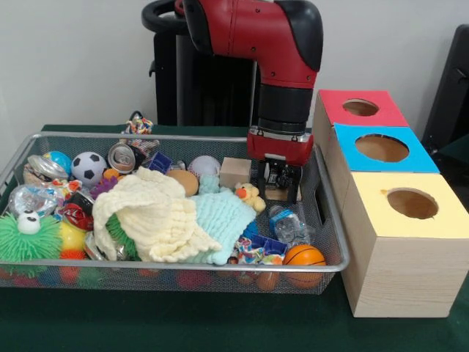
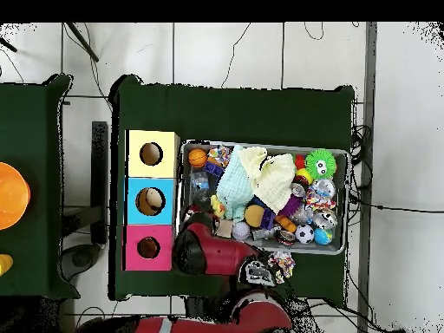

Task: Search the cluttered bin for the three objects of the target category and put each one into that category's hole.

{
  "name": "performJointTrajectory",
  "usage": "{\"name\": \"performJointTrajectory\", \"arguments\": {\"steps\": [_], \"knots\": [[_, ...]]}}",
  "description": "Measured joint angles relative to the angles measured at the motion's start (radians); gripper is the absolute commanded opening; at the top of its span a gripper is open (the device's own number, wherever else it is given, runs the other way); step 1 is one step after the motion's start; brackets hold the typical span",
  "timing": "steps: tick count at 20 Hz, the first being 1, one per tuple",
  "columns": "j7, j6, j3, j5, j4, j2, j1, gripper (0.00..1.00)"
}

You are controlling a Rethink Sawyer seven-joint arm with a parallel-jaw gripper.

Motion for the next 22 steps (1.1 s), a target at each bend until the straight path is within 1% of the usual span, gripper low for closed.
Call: {"name": "performJointTrajectory", "arguments": {"steps": [5, 9, 10, 12, 13, 15, 22], "knots": [[0.000, 0.058, -0.106, 0.003, 0.000, -0.011, 0.089, 1.00], [0.000, 0.096, -0.168, 0.003, -0.001, -0.027, 0.141, 1.00], [0.000, 0.118, -0.208, 0.002, -0.004, -0.031, 0.166, 1.00], [0.000, 0.130, -0.230, 0.002, -0.007, -0.031, 0.178, 1.00], [0.000, 0.151, -0.273, 0.002, -0.013, -0.031, 0.202, 1.00], [0.000, 0.166, -0.310, 0.002, -0.018, -0.032, 0.220, 1.00], [0.000, 0.172, -0.379, 0.002, -0.026, -0.033, 0.231, 1.00]]}}
